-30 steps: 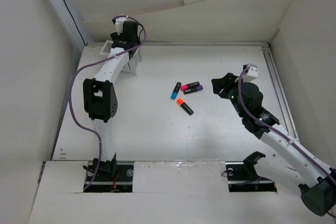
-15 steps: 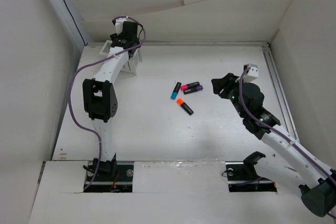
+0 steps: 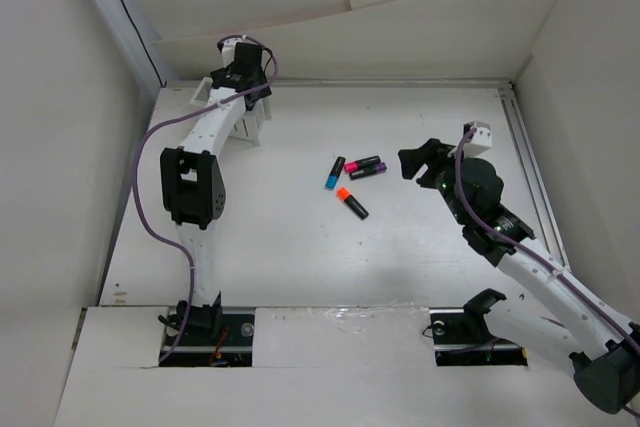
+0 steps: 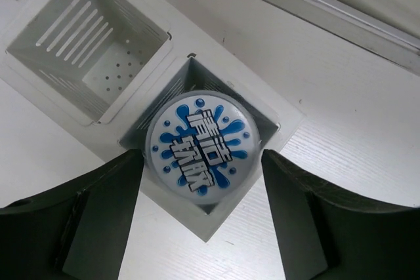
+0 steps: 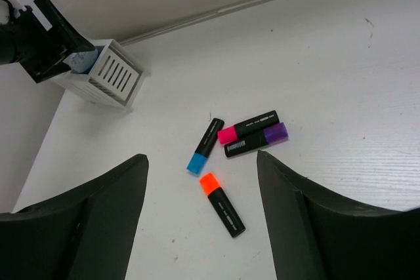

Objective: Sort the stationery into containers
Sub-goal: Place the stationery in the storage box, then pick up the pen from the center of the board.

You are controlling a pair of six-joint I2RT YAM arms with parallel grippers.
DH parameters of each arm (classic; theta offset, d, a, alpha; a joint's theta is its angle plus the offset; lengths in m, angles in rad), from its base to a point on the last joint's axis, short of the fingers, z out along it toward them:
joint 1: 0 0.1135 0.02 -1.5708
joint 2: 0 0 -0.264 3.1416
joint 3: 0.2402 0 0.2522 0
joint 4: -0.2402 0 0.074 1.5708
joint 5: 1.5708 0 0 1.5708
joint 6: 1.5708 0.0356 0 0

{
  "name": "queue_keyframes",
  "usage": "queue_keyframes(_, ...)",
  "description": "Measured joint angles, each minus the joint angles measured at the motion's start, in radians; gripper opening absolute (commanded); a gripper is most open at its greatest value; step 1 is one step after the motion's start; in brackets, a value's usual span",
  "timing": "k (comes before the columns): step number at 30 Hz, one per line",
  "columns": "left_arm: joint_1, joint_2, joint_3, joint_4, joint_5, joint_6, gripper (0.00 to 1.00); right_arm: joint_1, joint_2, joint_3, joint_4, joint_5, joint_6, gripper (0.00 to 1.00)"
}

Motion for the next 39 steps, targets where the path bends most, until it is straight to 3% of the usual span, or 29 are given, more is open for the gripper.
queue_keyframes(6,0.0,-0.071,-0.107,0.056,0.048,-0.01,0.73,0.0,0.029,0.001,0.0,-0.015,-0.003,0.79)
queue_keyframes(8,0.0,-0.131,-0.161,0.08,0.072,-0.017,0.73,0.0,0.05,0.001,0.0,-0.023,-0.003,0.73)
queue_keyframes(10,-0.002,-0.212,-0.218,0.119,0.095,-0.028,0.67,0.0,0.07,0.001,0.0,-0.03,-0.006,0.56)
queue_keyframes(11,-0.007,-0.259,-0.246,0.138,0.106,-0.033,0.66,0.0,0.081,0.002,0.0,-0.035,-0.007,0.26)
queue_keyframes(14,-0.025,-0.426,-0.372,0.241,0.142,-0.06,0.56,0.0,0.113,0.003,0.003,-0.06,-0.005,0.0)
queue_keyframes(17,-0.065,-0.618,-0.578,0.406,0.206,-0.098,0.55,0.002,0.156,0.003,0.003,-0.075,-0.001,0.02)
queue_keyframes(21,-0.156,-0.781,-0.866,0.567,0.275,-0.146,0.55,0.024,0.23,-0.002,-0.002,-0.077,-0.003,0.57)
queue_keyframes(23,-0.201,-0.786,-0.976,0.631,0.307,-0.169,0.55,0.042,0.278,-0.004,-0.003,-0.082,-0.012,0.66)
queue_keyframes(30,-0.254,-0.783,-1.315,0.735,0.469,-0.23,0.55,0.088,0.51,-0.001,-0.046,-0.118,-0.032,0.72)
queue_keyframes(39,-0.253,-0.891,-1.452,0.867,0.57,-0.25,0.56,0.171,0.669,0.037,-0.069,-0.119,-0.07,0.71)
